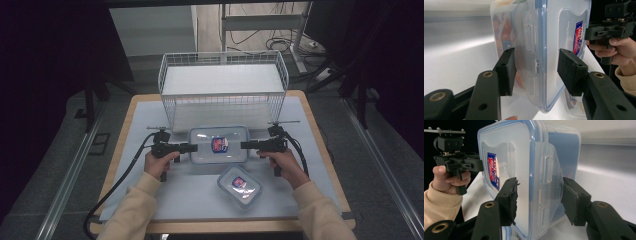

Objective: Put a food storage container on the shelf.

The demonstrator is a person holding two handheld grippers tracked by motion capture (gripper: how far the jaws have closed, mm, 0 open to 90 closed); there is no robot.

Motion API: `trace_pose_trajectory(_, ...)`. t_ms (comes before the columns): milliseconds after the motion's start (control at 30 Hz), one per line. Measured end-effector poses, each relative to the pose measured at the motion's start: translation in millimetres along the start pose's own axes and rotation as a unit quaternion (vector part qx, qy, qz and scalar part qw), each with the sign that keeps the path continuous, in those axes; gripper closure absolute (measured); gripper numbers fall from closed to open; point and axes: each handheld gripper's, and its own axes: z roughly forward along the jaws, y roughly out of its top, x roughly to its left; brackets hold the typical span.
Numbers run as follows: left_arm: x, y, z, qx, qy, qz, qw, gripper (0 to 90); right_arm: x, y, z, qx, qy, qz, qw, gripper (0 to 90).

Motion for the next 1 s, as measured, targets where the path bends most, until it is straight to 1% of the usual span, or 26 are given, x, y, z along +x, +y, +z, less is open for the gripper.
trace_pose_trajectory(167, -1.5, 1.0, -1.5, -0.006, -0.002, 0.001, 1.0, 50.6, 3.2, 0.7, -1.6, -0.007, -0.004, -0.013, 0.9999, 48.9)
trace_pose_trajectory(333, -6.9, 4.7, -6.5, -0.011, 0.0, 0.016, 0.9998, 50.8, 8.2, 3.0, -5.3, -0.012, -0.002, -0.023, 0.9997, 48.9)
trace_pose_trajectory(533, -16.8, 9.5, -13.3, -0.02, 0.0, 0.033, 0.9993, 51.1, 15.8, 6.2, -12.1, -0.023, 0.0, -0.039, 0.999, 48.9)
trace_pose_trajectory(600, -20.2, 11.1, -14.9, -0.023, -0.002, 0.036, 0.9991, 51.3, 18.5, 7.6, -14.8, -0.025, -0.001, -0.044, 0.9987, 48.9)
trace_pose_trajectory(633, -22.2, 12.0, -15.9, -0.028, -0.006, 0.034, 0.999, 52.0, 20.1, 8.9, -17.1, -0.027, -0.001, -0.047, 0.9985, 48.9)
trace_pose_trajectory(700, -25.8, 13.7, -17.1, -0.029, -0.003, 0.041, 0.9987, 52.5, 22.1, 11.0, -21.2, -0.031, 0.001, -0.053, 0.9981, 48.9)
trace_pose_trajectory(800, -30.8, 16.8, -18.5, -0.035, -0.002, 0.042, 0.9985, 52.5, 25.4, 13.1, -25.8, -0.035, 0.001, -0.059, 0.9976, 48.9)
trace_pose_trajectory(833, -31.9, 18.0, -19.1, -0.034, -0.003, 0.046, 0.9983, 52.5, 25.9, 13.5, -26.6, -0.038, 0.001, -0.059, 0.9975, 48.9)
trace_pose_trajectory(1000, -41.1, 24.1, -23.6, -0.042, -0.003, 0.054, 0.9976, 52.5, 33.1, 18.1, -34.8, -0.05, 0.0, -0.071, 0.9962, 48.9)
